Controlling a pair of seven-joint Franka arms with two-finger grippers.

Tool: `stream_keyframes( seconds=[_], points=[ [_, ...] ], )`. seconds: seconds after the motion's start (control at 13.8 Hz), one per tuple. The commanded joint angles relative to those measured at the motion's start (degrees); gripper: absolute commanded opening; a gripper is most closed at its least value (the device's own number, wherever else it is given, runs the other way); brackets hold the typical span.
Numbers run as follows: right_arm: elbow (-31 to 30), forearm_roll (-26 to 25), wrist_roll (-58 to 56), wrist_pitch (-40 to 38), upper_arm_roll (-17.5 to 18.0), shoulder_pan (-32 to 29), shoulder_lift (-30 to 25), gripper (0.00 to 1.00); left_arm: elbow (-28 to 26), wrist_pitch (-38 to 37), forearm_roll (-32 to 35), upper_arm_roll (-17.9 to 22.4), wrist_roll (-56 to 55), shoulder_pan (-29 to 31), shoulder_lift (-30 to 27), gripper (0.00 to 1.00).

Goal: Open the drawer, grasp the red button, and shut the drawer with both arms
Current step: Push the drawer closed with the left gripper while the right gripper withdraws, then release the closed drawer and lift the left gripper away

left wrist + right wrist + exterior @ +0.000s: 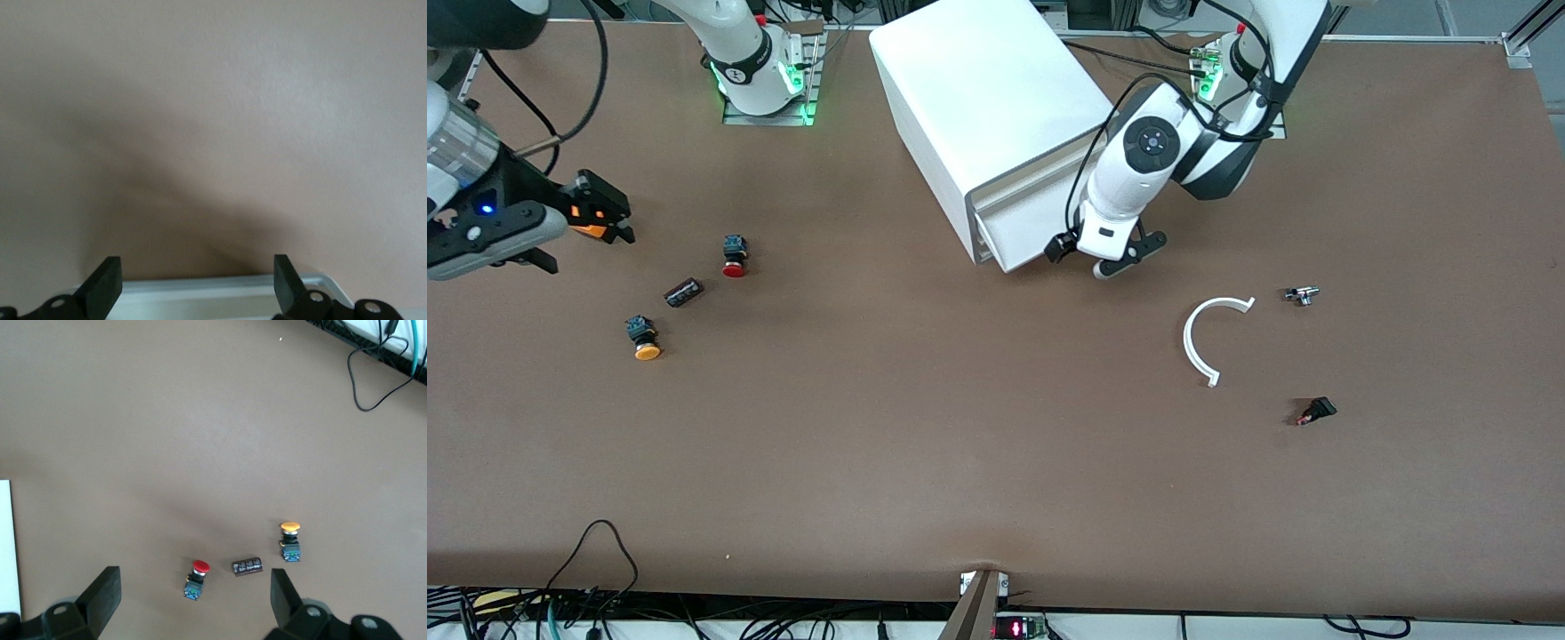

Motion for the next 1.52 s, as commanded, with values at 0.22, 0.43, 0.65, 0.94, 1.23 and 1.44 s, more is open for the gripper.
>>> stream_keyframes(
  seconds=[0.22, 0.43, 0.65, 0.94, 1.23, 1.44],
  points=[
    [2.5, 0.43, -2.4, -1.78, 0.02, -1.43, 1.7, 0.99, -0.19, 0.02, -1.22, -3.68, -5.2, -2.01, 0.48, 1.0],
    [2.5, 0.52, -2.49, -1.78, -0.06, -1.7, 1.88, 0.99, -0.1, 0.02, -1.22, -5.52, -7.39, -2.72, 0.74, 1.0],
    [2.5, -0.1, -2.23, -1.78, 0.02, -1.78, 1.79, 0.99, 0.08, 0.02, -1.22, -6.67, -9.07, -2.72, 0.83, 1.0],
    [2.5, 0.6, -1.79, -1.69, -0.42, -2.83, 2.41, 0.99, 0.34, 0.02, -1.31, -7.63, -9.42, -2.63, 0.92, 1.0],
    [2.5, 0.52, -2.05, -1.69, -0.42, -2.93, 2.41, 0.99, 0.43, -0.06, -0.79, -7.2, -5.92, -0.53, 0.83, 1.0],
    [2.5, 0.25, -2.05, -1.52, -0.42, -2.93, 2.41, 0.99, 0.95, -0.06, -0.78, -6.76, -2.32, 1.84, 0.22, 1.0]
  ],
)
